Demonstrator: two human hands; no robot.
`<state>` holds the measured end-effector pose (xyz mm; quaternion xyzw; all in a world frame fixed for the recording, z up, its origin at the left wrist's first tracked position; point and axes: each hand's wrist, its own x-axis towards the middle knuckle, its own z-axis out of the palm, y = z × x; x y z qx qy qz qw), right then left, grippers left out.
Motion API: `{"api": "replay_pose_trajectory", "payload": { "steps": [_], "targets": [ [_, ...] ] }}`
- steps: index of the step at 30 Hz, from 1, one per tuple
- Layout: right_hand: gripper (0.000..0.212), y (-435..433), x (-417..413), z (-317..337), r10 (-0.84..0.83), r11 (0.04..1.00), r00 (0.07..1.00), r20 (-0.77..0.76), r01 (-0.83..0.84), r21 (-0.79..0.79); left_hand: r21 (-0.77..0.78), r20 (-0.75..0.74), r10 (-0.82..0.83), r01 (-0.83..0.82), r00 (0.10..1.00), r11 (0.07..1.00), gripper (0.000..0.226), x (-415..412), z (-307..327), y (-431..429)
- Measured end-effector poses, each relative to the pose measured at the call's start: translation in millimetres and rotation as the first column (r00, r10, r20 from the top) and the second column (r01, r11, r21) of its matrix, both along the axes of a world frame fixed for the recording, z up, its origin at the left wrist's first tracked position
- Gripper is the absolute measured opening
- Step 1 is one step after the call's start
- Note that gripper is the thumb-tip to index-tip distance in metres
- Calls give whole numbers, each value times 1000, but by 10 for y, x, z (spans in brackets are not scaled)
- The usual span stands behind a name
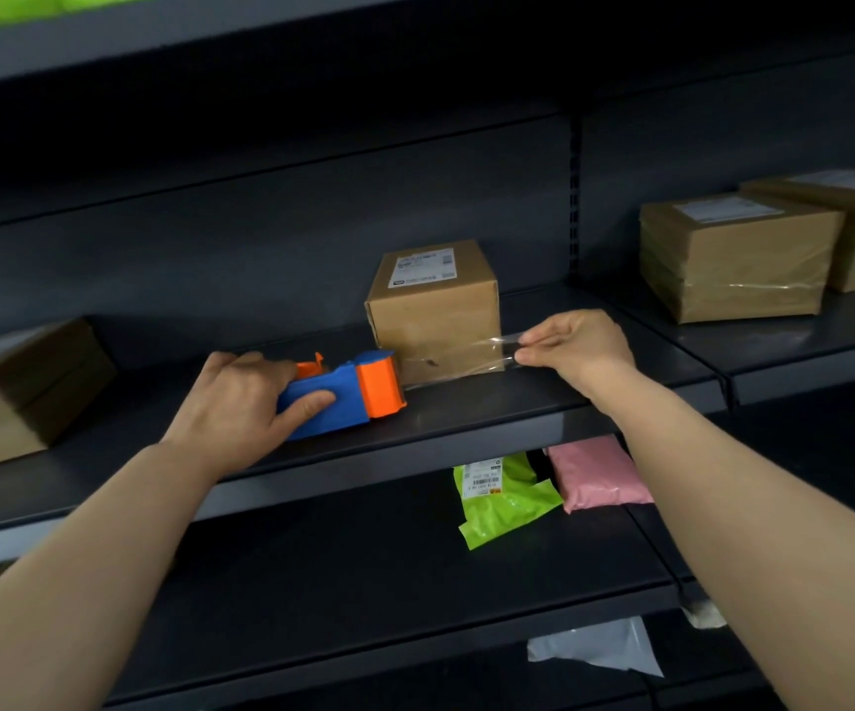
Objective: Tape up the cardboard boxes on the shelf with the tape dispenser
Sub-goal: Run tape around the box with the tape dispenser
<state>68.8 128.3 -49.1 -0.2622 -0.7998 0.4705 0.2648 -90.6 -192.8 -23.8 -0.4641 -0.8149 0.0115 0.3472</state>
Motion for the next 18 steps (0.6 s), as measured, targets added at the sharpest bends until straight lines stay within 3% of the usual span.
{"api": "replay_pose_trajectory", "payload": {
  "steps": [18],
  "targets": [
    [19,50,-122,10,-10,996,993,115,-1,92,4,-20,5,-5,1000,1000,77,18,20,37]
  ]
}}
